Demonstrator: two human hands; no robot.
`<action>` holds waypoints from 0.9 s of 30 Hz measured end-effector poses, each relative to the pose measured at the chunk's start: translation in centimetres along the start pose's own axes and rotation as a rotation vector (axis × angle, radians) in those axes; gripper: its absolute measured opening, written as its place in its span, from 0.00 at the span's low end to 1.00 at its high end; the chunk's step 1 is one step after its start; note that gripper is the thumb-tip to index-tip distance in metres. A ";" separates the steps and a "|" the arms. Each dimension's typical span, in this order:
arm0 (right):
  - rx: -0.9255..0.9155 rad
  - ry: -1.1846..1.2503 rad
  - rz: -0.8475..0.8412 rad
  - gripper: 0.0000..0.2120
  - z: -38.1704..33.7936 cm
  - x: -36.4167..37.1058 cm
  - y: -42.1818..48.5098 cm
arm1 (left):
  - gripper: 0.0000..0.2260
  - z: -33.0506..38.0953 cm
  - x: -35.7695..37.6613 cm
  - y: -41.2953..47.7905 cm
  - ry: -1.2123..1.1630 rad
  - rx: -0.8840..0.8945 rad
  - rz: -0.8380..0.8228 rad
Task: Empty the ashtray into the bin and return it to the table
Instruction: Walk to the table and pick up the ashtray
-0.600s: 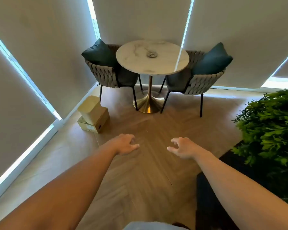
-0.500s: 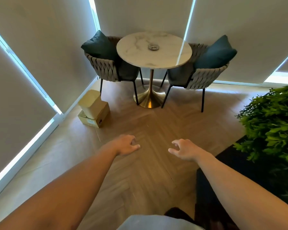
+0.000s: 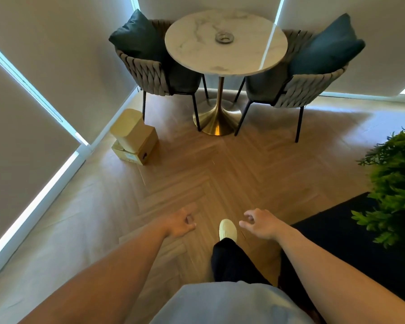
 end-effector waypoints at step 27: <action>-0.015 0.115 -0.157 0.30 0.9 -22.4 19.5 | 0.15 4.5 -19.2 21.9 -0.135 -0.128 0.025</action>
Point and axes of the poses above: each hand's wrist, its own y-axis towards the middle knuckle, its own x-axis out of the palm, z = x × y, the point moved 2 cm from there along y, towards the middle knuckle, and after that the axes turned 7 degrees about -z, right-handed, at the moved point
